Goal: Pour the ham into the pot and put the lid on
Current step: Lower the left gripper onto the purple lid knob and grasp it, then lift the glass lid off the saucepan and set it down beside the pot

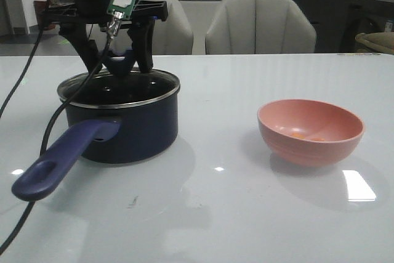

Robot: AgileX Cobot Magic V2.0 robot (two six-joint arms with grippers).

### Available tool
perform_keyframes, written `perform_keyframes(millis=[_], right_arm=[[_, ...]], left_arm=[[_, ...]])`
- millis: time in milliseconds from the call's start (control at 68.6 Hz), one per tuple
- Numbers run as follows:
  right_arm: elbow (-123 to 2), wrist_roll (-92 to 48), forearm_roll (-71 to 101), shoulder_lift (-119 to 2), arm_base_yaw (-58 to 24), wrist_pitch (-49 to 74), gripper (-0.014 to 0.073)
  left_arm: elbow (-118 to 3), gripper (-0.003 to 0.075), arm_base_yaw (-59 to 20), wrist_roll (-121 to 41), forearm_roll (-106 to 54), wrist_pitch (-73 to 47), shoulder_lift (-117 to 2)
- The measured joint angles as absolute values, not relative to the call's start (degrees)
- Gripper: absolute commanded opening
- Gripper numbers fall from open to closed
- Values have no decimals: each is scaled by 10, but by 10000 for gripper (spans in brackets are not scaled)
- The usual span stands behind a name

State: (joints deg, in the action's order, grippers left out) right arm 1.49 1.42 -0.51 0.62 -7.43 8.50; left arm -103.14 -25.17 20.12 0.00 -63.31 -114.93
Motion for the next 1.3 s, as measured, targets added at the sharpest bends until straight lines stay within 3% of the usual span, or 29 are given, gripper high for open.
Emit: perform_keyframes(millis=[729, 1021, 1298], right_arm=[[15, 14, -5, 6, -74, 85, 167], [15, 14, -5, 6, -74, 85, 167], [15, 14, -5, 6, -74, 85, 167]], left_arm=[[-1071, 372, -231, 162, 42, -663, -1097], [-1046, 372, -103, 99, 51, -691, -1040], [-862, 372, 34, 26, -8, -594, -1025]])
